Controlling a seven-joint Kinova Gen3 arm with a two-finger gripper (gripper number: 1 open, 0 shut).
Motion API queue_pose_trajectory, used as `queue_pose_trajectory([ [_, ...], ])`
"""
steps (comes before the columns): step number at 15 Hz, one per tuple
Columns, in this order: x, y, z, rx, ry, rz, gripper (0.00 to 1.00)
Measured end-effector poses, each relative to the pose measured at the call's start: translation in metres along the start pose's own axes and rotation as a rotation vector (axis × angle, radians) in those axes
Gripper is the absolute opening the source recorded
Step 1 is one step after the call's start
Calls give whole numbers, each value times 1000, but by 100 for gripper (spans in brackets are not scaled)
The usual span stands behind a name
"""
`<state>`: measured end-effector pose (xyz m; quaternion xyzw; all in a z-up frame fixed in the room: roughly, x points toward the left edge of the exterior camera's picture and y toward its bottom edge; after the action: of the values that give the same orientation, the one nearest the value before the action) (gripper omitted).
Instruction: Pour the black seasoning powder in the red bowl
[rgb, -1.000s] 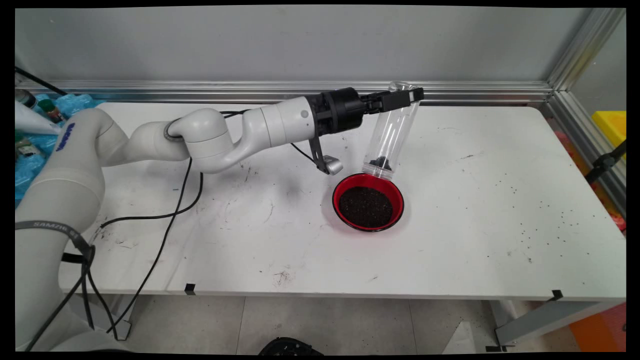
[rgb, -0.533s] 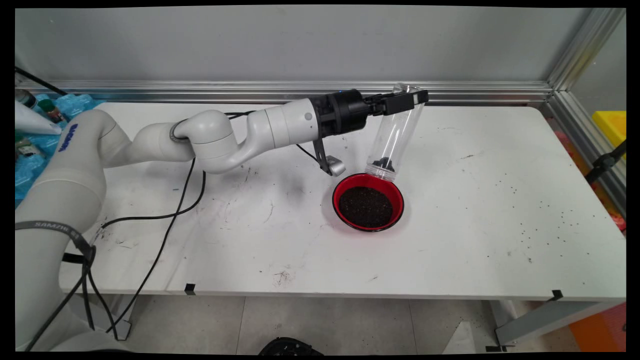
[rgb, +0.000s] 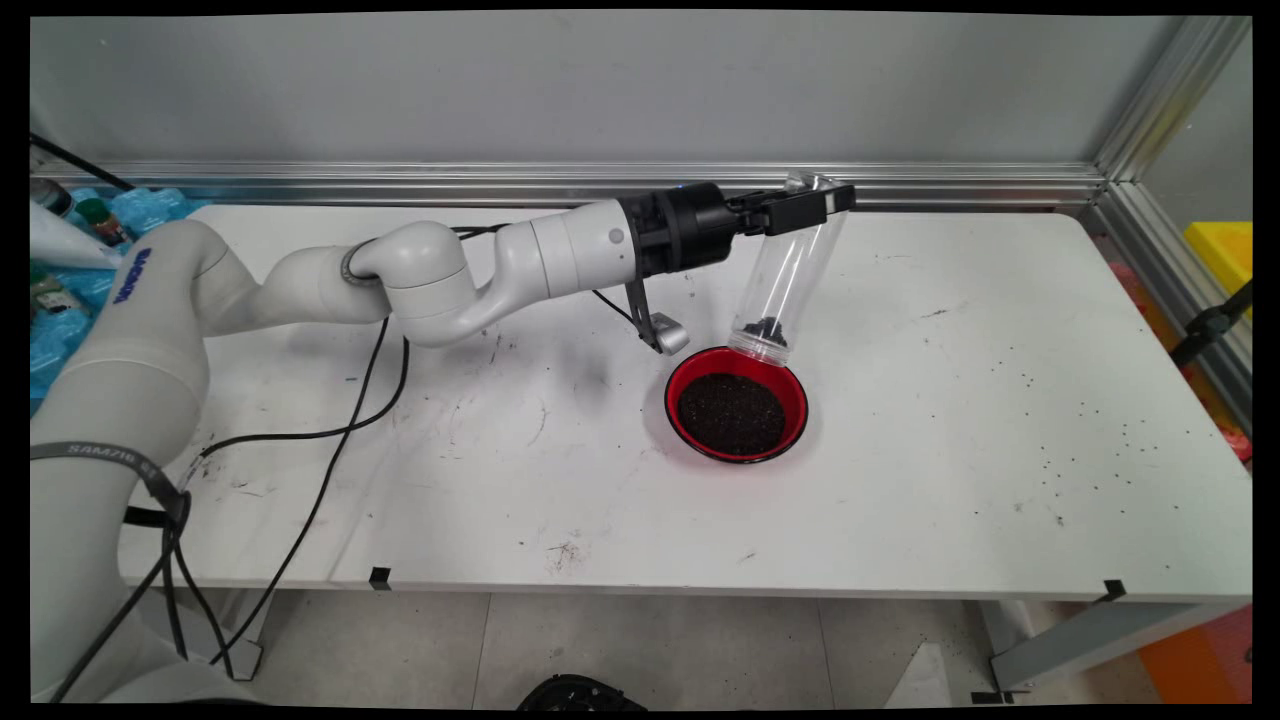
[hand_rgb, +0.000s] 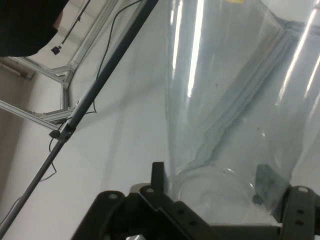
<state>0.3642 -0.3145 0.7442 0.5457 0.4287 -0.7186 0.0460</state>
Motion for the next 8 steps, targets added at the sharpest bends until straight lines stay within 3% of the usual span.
queue_pose_trajectory([
  [8,1,-1,-1,-41,31,-84,0],
])
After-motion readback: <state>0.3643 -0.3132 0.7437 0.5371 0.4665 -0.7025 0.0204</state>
